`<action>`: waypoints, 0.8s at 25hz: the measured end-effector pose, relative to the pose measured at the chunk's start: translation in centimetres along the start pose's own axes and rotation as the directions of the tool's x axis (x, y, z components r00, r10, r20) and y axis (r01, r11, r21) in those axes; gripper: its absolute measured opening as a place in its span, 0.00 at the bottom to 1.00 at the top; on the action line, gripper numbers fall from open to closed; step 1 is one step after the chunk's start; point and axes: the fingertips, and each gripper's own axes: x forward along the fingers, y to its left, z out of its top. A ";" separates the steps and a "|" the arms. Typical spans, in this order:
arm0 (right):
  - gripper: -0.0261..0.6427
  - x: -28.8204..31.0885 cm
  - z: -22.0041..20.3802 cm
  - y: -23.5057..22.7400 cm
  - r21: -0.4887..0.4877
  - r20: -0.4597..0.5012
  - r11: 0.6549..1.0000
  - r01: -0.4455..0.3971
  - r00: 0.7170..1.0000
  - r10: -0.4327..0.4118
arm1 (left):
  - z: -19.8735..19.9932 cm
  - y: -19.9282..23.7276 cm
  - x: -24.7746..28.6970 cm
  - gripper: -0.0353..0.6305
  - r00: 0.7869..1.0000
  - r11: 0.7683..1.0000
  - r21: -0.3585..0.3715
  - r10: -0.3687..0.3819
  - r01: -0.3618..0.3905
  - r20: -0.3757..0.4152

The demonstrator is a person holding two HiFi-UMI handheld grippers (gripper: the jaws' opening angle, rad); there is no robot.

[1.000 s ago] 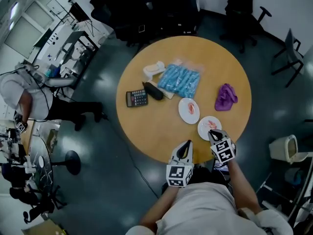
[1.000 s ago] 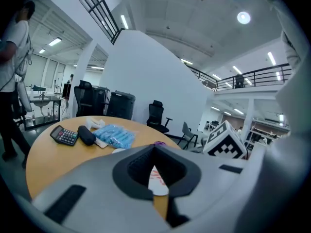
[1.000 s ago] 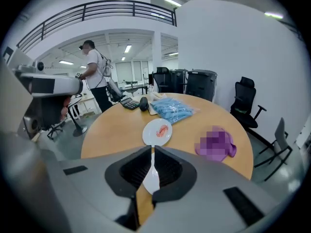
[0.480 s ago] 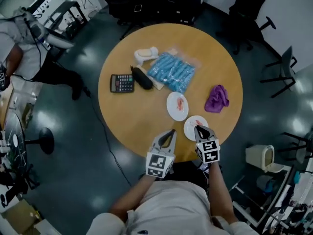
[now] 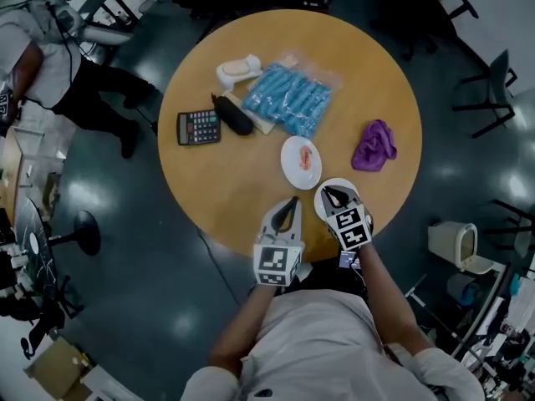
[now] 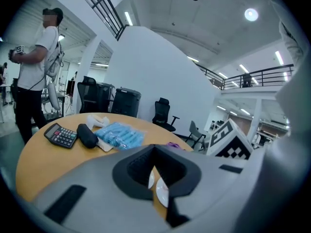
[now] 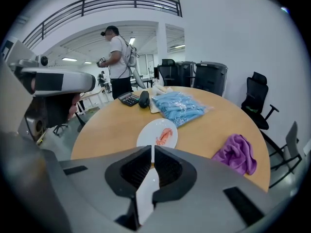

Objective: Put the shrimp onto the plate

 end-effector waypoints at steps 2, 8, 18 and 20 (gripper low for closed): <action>0.08 1.1 0.2 -0.2 -0.007 -0.009 1.000 -0.017 1.000 0.017 | -0.1 0.4 0.5 0.06 1.000 1.000 -0.015 0.013 -0.013 -0.003; 0.08 4.9 0.6 -1.4 -0.016 -0.063 0.999 -0.043 0.997 0.042 | -0.9 0.9 1.7 0.06 1.000 0.998 -0.058 0.012 -0.013 -0.016; 0.08 11.4 1.6 -1.0 -0.131 -0.150 0.990 -0.056 0.988 0.036 | -2.1 3.1 3.1 0.06 0.999 0.997 -0.074 0.000 -0.003 -0.042; 0.08 12.1 1.6 -1.1 -0.169 -0.180 0.984 -0.062 0.983 0.031 | -2.1 3.3 3.3 0.06 0.999 0.997 -0.080 0.000 -0.003 -0.043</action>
